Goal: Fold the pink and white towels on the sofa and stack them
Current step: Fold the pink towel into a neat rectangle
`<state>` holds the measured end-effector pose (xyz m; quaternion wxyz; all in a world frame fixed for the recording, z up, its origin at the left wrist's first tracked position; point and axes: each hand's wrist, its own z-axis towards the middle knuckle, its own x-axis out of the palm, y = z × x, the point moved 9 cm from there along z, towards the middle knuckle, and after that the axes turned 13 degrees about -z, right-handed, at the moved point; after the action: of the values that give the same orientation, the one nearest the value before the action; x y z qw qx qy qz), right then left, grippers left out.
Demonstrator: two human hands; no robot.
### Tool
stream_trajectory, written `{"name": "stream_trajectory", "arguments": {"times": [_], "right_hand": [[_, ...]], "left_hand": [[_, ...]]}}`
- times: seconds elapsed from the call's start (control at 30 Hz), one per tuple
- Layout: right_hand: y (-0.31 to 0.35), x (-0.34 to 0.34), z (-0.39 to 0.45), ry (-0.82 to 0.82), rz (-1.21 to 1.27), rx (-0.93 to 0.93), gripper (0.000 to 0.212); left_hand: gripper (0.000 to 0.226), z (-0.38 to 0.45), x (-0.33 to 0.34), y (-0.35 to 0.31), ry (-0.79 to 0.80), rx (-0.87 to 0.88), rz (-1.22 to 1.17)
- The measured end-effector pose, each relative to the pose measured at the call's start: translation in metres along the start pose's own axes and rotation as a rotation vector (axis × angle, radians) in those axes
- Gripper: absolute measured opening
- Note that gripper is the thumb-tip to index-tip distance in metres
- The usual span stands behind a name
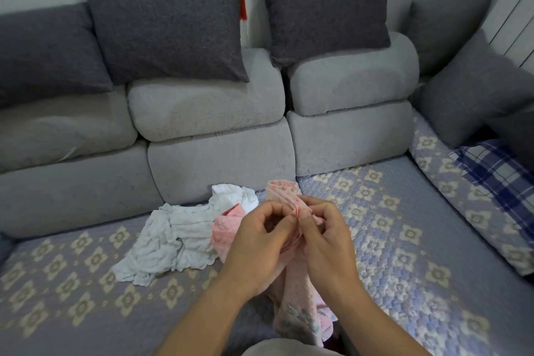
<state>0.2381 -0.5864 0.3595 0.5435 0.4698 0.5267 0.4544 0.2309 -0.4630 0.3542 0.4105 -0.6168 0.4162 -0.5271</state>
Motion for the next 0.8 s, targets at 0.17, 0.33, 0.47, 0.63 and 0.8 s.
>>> {"name": "stream_trajectory", "arguments": {"times": [0.17,0.33,0.47,0.63,0.8], "right_hand": [[-0.009,0.000,0.002,-0.016,0.041,0.074,0.013],[-0.009,0.004,0.001,0.012,-0.002,0.073,0.012],[-0.008,0.010,-0.001,0.020,0.021,0.089,0.015],[-0.006,0.010,-0.003,0.019,0.176,0.110,0.019],[-0.012,0.012,-0.001,0.019,0.167,0.141,0.020]], "left_hand": [[0.013,0.004,-0.007,0.000,-0.077,0.025,-0.005],[0.021,0.006,-0.017,0.009,-0.242,0.027,0.066],[0.029,-0.011,-0.005,-0.016,-0.280,0.348,0.374],[0.010,-0.019,-0.005,-0.011,-0.274,0.420,0.455],[0.004,-0.016,-0.009,-0.011,-0.270,0.386,0.428]]}}
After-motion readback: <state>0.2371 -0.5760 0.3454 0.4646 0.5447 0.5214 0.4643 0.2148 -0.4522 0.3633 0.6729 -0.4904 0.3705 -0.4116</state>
